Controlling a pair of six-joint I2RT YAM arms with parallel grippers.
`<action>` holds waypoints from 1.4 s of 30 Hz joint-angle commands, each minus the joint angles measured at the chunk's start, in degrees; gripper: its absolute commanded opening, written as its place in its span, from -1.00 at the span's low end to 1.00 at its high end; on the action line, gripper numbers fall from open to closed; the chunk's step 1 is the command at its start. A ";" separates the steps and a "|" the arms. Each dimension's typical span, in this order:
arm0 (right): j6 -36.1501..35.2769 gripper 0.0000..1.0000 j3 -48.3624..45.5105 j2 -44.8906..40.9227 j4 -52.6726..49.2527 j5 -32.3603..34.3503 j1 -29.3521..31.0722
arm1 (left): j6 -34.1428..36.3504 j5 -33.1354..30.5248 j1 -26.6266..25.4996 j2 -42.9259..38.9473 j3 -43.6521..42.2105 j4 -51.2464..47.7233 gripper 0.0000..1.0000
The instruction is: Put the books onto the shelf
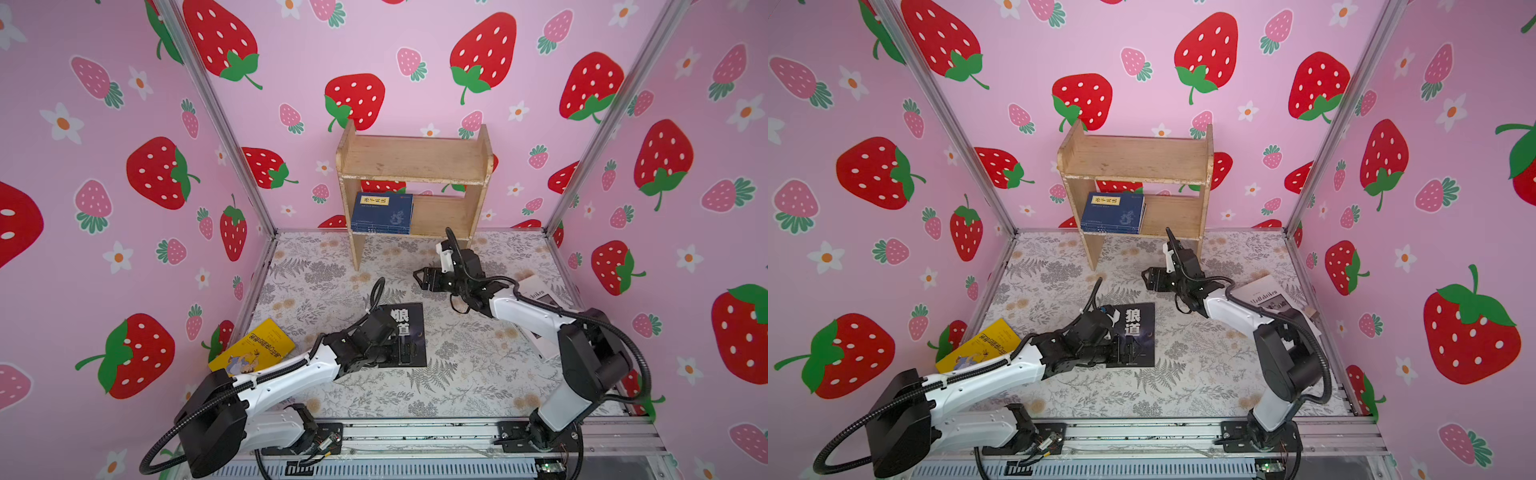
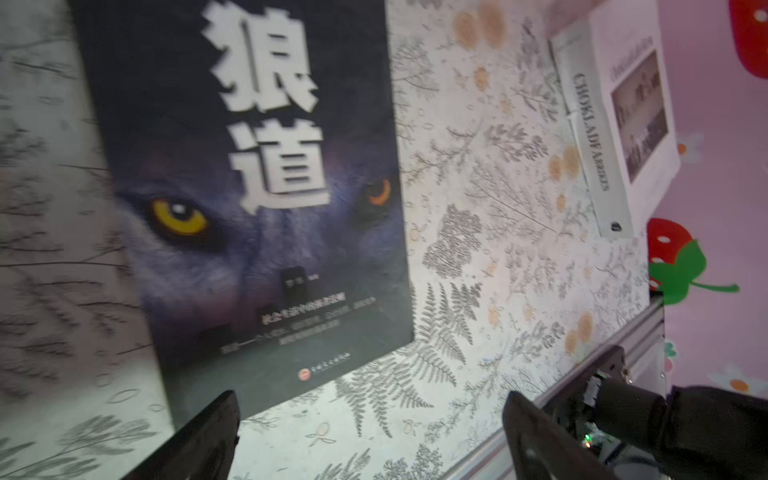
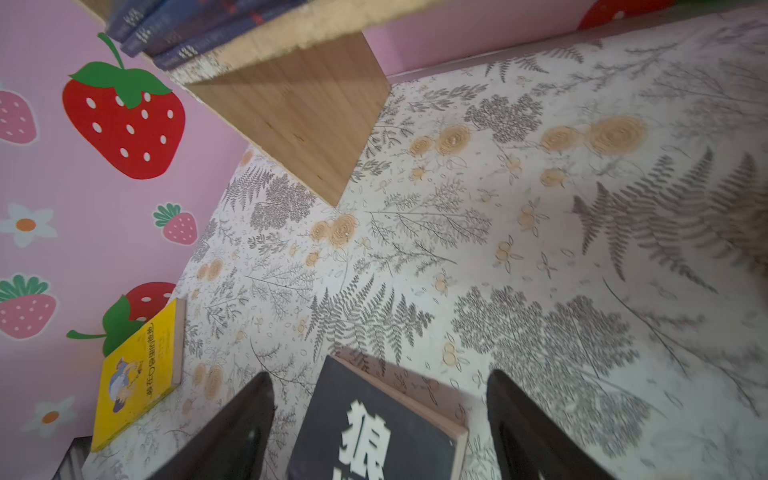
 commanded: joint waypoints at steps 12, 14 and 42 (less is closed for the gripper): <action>4.87 0.57 -5.83 9.32 4.33 2.37 4.01 | -6.02 -3.55 2.92 5.28 -8.64 7.60 0.99; 5.33 0.55 -4.26 11.64 4.82 1.53 4.31 | -6.17 -2.89 2.45 5.94 -8.89 8.64 0.99; -3.98 0.74 -0.73 0.47 -7.82 9.19 0.26 | 7.38 -2.20 -4.80 -1.91 -1.51 2.00 0.99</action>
